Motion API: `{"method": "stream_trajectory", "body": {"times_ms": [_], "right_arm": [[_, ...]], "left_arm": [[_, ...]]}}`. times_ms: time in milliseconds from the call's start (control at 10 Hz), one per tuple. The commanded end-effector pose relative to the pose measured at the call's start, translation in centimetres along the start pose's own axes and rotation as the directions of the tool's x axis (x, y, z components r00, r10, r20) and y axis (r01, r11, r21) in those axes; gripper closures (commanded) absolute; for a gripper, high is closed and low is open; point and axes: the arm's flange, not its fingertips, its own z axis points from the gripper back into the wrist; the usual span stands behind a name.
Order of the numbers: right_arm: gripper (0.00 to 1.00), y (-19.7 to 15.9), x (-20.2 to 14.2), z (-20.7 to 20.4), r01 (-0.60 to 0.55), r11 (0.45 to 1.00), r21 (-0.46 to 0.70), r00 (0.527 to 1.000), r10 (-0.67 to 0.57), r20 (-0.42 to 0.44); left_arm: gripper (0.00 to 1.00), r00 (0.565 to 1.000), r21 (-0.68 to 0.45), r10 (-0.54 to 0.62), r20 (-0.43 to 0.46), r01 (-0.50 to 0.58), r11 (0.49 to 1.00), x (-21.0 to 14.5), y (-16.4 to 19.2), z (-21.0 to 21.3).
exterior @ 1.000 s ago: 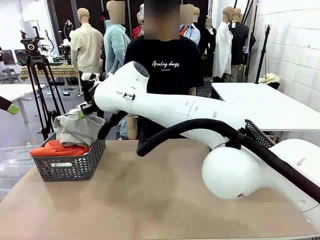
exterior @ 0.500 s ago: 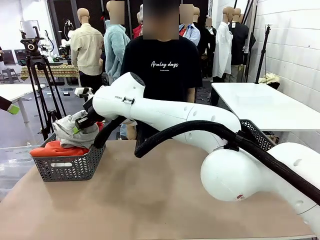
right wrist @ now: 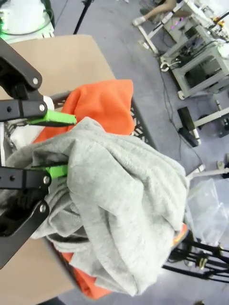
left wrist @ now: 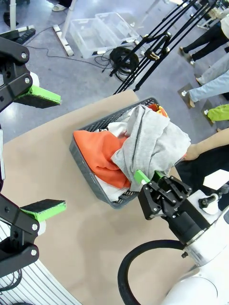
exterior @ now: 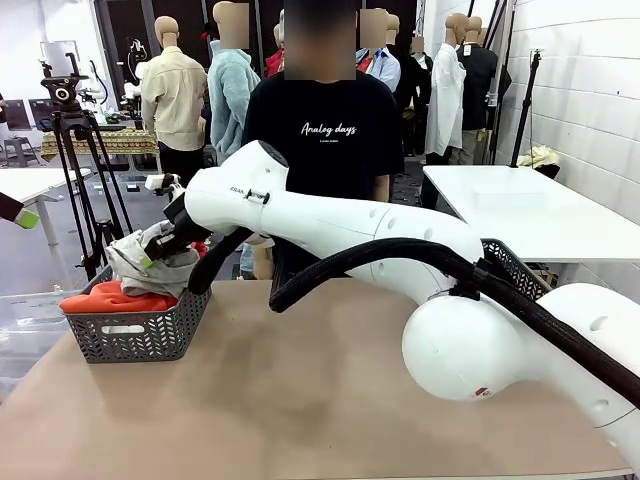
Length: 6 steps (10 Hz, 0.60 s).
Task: Sort the tops and bottoms.
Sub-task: Sort the clothes according to human instructions.
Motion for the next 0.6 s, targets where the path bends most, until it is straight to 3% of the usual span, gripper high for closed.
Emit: {"method": "stream_trajectory", "body": {"times_ms": [0,500], "right_arm": [[0.0,-6.3,13.9,-7.3,-0.046,0.999,-0.008,0.998,0.047,0.047],[0.0,-2.9,14.9,-5.1,-0.063,0.993,-0.101,0.997,0.067,0.038]], "left_arm": [[0.0,1.0,0.001,0.002,0.0,-0.002,1.0,0.0,0.1,0.0],[0.0,1.0,0.001,0.002,0.0,-0.002,1.0,0.0,0.1,0.0]]}}
